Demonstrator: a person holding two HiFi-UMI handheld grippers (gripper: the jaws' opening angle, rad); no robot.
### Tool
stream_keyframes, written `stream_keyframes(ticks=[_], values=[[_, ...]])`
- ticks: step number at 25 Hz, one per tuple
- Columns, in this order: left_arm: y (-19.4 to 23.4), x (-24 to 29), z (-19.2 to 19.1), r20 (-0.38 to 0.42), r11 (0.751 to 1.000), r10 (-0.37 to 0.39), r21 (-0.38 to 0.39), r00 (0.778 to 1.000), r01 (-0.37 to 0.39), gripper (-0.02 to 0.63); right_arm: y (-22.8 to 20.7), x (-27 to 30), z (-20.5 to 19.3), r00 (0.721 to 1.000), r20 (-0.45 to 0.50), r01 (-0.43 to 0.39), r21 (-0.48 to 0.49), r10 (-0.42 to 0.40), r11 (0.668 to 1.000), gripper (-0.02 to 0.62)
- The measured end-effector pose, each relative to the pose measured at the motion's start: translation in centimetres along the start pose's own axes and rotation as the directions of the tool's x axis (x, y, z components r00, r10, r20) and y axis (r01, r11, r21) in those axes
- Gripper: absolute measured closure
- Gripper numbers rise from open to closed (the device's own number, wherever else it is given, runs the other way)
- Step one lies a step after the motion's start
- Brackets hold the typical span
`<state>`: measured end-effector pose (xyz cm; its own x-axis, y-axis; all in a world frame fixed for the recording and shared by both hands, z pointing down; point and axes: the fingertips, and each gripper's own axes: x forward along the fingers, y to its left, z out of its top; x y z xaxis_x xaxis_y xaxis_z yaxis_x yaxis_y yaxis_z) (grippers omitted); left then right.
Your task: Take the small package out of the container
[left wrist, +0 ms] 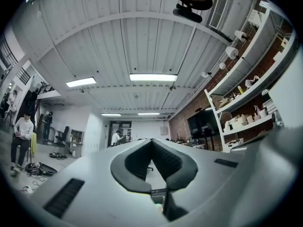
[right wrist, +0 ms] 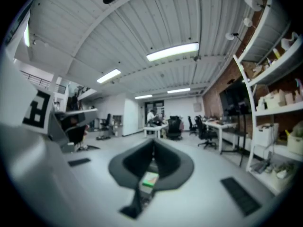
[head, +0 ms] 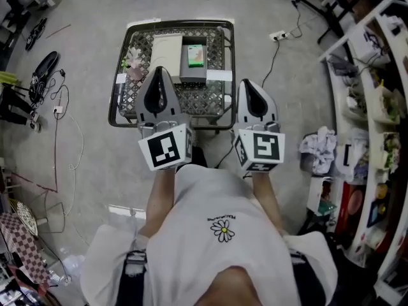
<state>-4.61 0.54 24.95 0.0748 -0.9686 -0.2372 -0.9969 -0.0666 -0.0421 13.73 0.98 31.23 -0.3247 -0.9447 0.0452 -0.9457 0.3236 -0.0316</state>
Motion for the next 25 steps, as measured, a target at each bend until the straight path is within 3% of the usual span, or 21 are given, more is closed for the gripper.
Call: stream_keyframes(ticks=[5,9,12,20,25], values=[[3.0,7.0,-2.7,-0.012,0.998,-0.054,-0.019,0.998,0.054,0.584,0.7,7.3,0.7,0.998,-0.023,0.051,-0.007,-0.052,0.999,0.565],[5.3,11.6,-4.2,-0.014,0.991,-0.098,-0.098,0.995,0.096,0.584,1.5,12.5,0.2,0.993,-0.08,0.085,-0.024,-0.087,0.996,0.565],[6.9,13.9,-5.3,-0.024,0.987,-0.121,-0.113,0.992,0.117,0.584,2.4,15.5,-0.8,0.986,-0.13,0.106,-0.019,-0.107,0.994,0.565],[8.2,16.7,-9.3,-0.101,0.987,-0.142,-0.088,0.985,0.133,0.584,3.7,19.8,-2.5,0.98,-0.167,0.107,-0.011,-0.107,0.994,0.565],[7.8,17.7,-10.2,-0.108,0.992,-0.102,-0.085,0.989,0.093,0.584,2.4,21.5,-3.7,0.975,-0.192,0.116,-0.011,-0.116,0.993,0.564]])
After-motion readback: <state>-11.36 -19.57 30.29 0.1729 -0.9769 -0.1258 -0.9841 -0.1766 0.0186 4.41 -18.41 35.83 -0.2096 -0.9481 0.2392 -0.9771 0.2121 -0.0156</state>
